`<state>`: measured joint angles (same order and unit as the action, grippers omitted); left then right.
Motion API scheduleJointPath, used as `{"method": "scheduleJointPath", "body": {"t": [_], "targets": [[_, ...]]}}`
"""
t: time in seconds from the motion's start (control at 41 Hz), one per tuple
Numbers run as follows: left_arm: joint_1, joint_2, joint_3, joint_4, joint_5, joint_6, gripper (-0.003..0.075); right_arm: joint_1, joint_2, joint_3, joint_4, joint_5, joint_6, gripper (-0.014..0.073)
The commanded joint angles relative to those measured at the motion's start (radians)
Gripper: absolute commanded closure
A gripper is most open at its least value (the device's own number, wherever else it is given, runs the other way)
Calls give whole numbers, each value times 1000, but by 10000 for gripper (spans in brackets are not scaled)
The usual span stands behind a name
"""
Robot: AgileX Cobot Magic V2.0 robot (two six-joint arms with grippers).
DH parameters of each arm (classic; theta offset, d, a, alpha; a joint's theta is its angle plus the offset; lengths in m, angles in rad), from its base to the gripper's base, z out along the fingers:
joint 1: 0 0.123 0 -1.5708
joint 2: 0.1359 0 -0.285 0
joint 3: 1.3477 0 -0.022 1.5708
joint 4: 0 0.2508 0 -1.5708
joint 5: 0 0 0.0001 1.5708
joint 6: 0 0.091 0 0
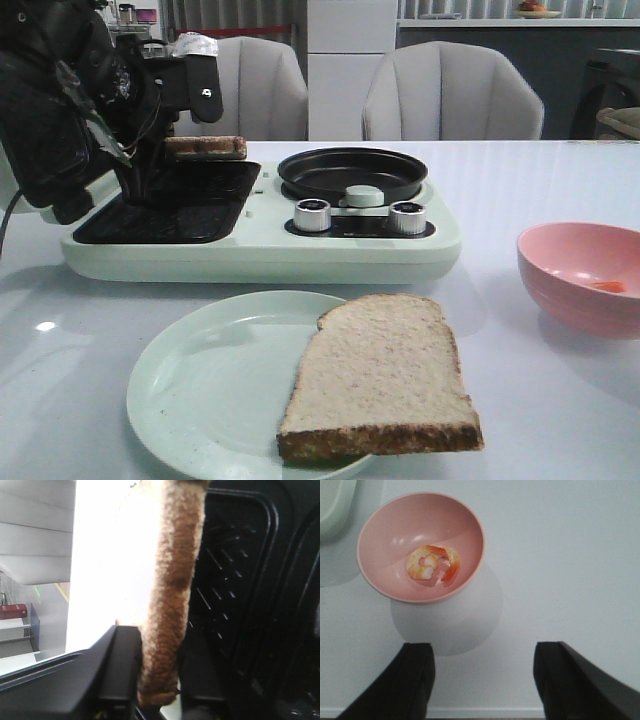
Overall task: Make breakfast with bread and shrimp
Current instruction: 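Carry the bread slice over the sandwich plate and release it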
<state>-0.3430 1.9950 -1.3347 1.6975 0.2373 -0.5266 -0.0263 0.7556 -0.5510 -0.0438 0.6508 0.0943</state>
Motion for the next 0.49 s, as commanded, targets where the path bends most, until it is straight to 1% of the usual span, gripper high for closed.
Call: {"method": "scheduleJointPath", "body": {"t": [0.0,0.049,0.122,0.268,0.463], "targets": [[2,-59,-36,6,39,-7,325,0,0,-34,-14,-66,-7,59],[2,-59,-36,6,39,-7,288,0,0,-34,-14,-66,-7,59],[2,-59,-36,6,39,-7,267,0,0,-34,-14,-66,-7,59],[2,-81,-24,6,13,-26,267,0,0,-34,-14,-66,-7,59],[2,-171,61,6,-33,-43,277,0,0,-34,-14,-66,-7,59]]}}
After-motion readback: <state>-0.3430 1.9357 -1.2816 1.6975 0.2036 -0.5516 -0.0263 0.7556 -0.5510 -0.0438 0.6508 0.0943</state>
